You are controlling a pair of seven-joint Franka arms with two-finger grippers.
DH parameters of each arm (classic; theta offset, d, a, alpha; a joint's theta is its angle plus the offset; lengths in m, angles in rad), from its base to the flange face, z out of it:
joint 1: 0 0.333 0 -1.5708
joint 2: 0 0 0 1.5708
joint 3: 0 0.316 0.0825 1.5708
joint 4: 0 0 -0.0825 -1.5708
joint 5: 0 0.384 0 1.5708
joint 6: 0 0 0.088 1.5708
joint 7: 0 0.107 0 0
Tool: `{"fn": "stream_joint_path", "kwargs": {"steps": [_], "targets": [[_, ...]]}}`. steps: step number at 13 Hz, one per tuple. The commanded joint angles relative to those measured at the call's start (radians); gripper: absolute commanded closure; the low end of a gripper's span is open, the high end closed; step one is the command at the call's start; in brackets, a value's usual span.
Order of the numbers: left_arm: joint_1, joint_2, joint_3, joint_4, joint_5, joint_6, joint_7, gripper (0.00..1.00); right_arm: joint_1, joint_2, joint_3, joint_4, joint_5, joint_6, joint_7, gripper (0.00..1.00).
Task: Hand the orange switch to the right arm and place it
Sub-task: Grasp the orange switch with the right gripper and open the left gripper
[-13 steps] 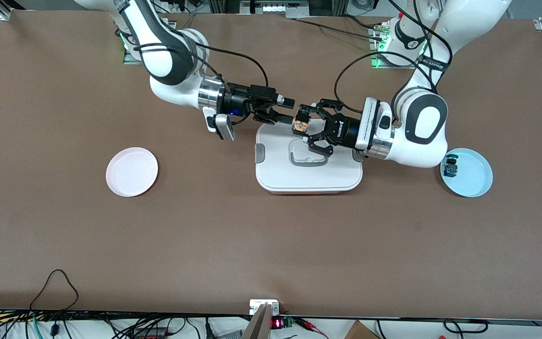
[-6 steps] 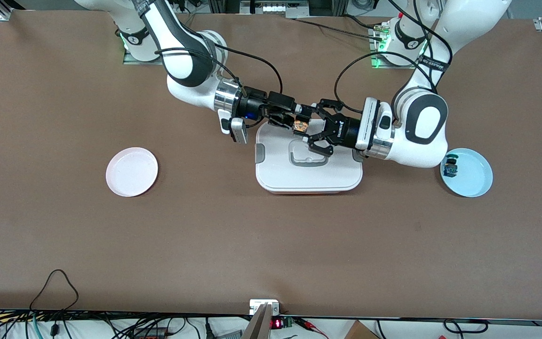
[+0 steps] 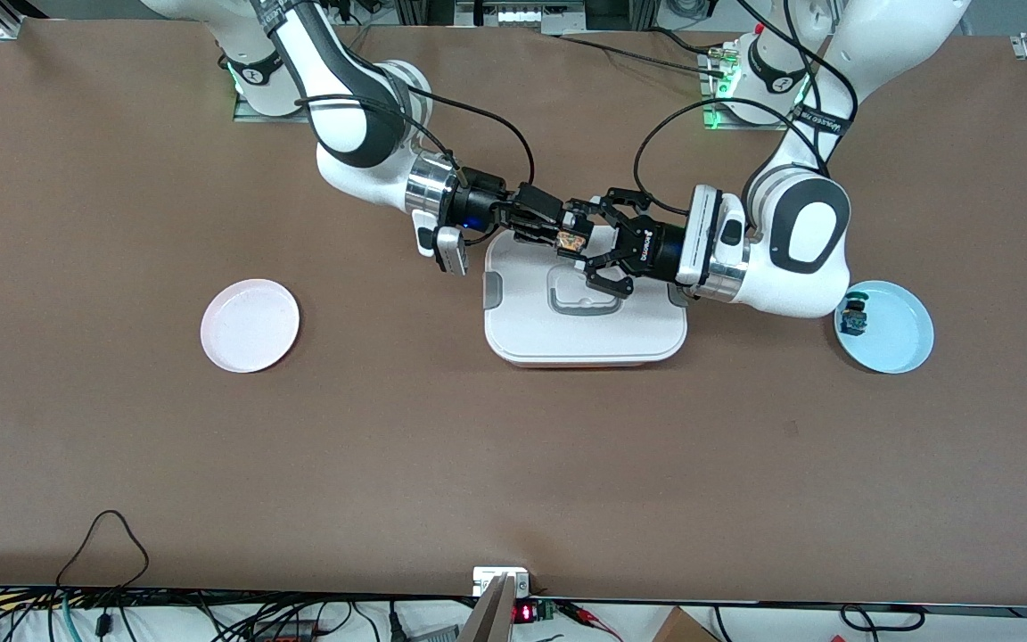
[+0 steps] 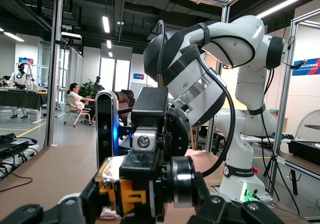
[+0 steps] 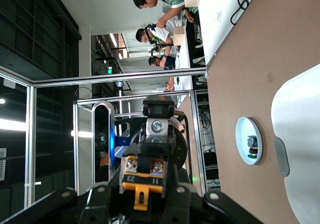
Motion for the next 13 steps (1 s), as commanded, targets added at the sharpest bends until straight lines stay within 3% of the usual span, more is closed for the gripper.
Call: {"fn": "stream_joint_path", "kwargs": {"steps": [1, 3, 4, 5, 7, 11, 13], "targets": [[-0.008, -0.006, 0.001, -0.017, -0.025, -0.001, 0.039, 1.00, 0.001, 0.001, -0.012, 0.019, 0.015, 0.003, -0.016, 0.79], [-0.008, -0.006, 0.001, -0.018, -0.023, -0.001, 0.042, 0.97, 0.001, 0.001, -0.012, 0.019, 0.012, 0.003, -0.018, 0.99], [-0.006, -0.009, 0.001, -0.018, -0.023, -0.001, 0.036, 0.62, -0.001, 0.001, -0.012, 0.019, 0.010, 0.003, -0.019, 1.00], [-0.005, -0.009, 0.001, -0.018, -0.023, -0.001, 0.036, 0.01, -0.002, 0.001, -0.014, 0.019, 0.009, 0.003, -0.018, 1.00], [0.000, -0.012, 0.001, -0.018, -0.023, -0.001, 0.036, 0.00, -0.028, -0.002, -0.017, 0.018, 0.003, -0.005, -0.008, 1.00], [0.005, -0.013, 0.001, -0.018, -0.023, -0.003, 0.033, 0.00, -0.108, -0.008, -0.017, 0.006, -0.111, -0.099, 0.002, 1.00], [0.034, -0.018, 0.003, -0.018, -0.018, -0.007, 0.035, 0.00, -0.189, -0.011, -0.017, -0.005, -0.259, -0.200, 0.034, 1.00]]}}
